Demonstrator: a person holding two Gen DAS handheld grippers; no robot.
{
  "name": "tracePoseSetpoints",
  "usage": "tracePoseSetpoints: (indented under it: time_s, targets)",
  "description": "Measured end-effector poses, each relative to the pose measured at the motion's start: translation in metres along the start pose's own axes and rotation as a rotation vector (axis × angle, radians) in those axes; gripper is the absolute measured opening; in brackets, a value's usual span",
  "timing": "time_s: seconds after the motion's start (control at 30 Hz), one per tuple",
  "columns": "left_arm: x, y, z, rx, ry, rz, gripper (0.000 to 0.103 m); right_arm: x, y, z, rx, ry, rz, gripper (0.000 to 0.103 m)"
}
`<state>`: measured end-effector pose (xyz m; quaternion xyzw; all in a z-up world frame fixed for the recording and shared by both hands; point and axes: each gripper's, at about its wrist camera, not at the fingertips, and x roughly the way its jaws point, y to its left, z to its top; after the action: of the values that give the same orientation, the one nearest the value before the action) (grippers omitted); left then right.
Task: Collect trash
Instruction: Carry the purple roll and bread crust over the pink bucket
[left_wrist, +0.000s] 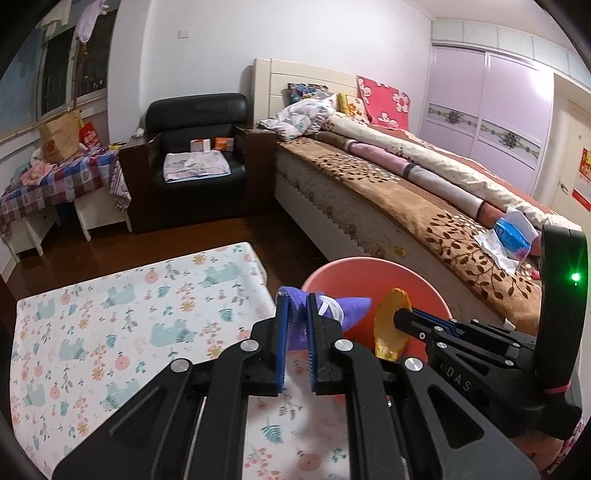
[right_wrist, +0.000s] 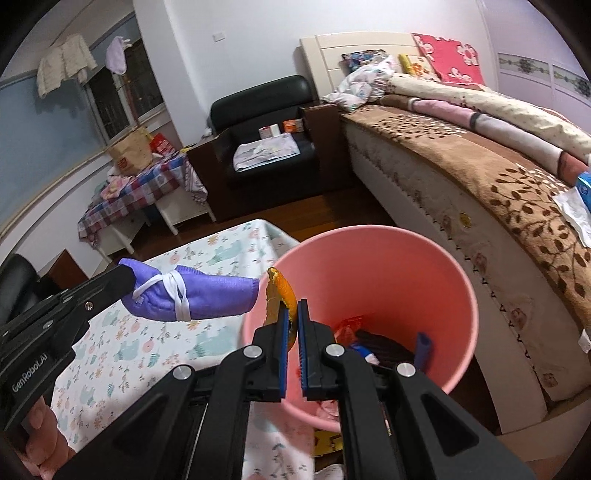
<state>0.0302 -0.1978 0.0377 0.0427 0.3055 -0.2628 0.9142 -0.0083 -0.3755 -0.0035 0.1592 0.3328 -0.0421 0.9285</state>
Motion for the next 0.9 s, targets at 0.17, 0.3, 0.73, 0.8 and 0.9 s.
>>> tracePoseSetpoints:
  time_s: [0.17,0.3,0.73,0.8,0.9]
  targets:
    - [0.010,-0.014,0.003,0.023,0.005,-0.015,0.008,0.000,-0.016,0.003,0.019,-0.008,-0.026,0.004]
    - [0.020,-0.024,0.005,0.039,0.012,-0.025,0.008,0.003,-0.028,0.005,0.033,-0.007,-0.043,0.004]
    - [0.060,-0.038,-0.001,0.047,0.075,-0.076,0.008,0.029,-0.057,0.003,0.064,0.031,-0.104,0.004]
    - [0.065,-0.040,-0.004,0.048,0.086,-0.075,0.008,0.034,-0.061,0.002,0.068,0.042,-0.108,0.004]
    - [0.074,-0.040,-0.007,0.042,0.111,-0.078,0.009,0.039,-0.064,-0.001,0.068,0.055,-0.112,0.004]
